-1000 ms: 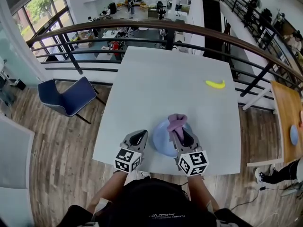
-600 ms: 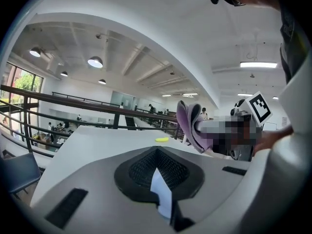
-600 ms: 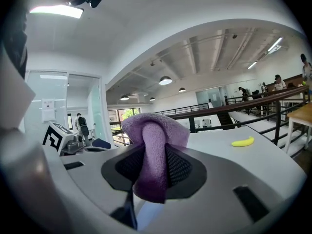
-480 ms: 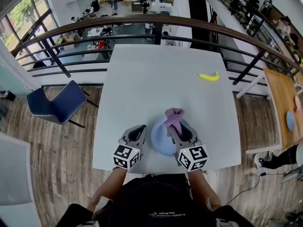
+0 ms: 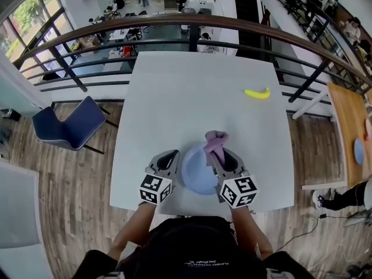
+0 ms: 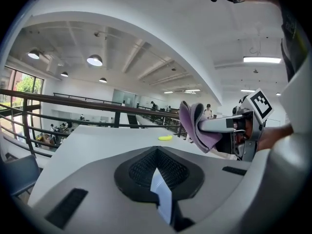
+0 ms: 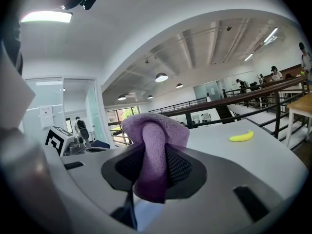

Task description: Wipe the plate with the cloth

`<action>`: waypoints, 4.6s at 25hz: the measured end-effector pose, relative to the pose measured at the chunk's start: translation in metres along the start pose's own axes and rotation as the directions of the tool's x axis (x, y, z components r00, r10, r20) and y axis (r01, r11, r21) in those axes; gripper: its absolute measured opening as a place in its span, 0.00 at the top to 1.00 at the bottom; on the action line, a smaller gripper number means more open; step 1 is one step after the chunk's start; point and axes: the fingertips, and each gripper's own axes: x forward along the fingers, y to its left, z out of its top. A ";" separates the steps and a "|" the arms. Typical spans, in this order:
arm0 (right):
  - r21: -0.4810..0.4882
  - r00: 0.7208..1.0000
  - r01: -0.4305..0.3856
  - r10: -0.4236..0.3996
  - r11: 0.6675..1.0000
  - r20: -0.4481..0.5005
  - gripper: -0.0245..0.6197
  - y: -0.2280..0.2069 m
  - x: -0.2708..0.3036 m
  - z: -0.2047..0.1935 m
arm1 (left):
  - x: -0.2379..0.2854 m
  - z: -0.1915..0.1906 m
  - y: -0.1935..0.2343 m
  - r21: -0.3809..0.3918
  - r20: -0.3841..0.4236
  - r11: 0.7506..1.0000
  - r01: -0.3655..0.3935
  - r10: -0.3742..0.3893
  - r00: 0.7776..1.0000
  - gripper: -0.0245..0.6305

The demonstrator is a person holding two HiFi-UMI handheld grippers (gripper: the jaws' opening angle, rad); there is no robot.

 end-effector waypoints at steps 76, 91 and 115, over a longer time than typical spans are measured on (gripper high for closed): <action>-0.087 0.831 0.105 -0.135 0.991 -0.539 0.78 -0.086 0.074 -0.209 | 0.032 -0.124 0.019 -0.144 -0.229 0.979 -0.145 0.110 0.967 0.95; -0.090 0.807 0.151 -0.175 0.984 -0.565 0.78 -0.090 0.059 -0.197 | 0.044 -0.117 0.011 -0.109 -0.237 0.988 -0.109 0.081 0.968 0.95; -0.109 0.734 -0.098 -0.002 0.989 -0.680 0.78 0.009 0.093 -0.230 | -0.014 -0.132 0.043 -0.158 -0.240 0.973 -0.167 0.126 0.963 0.95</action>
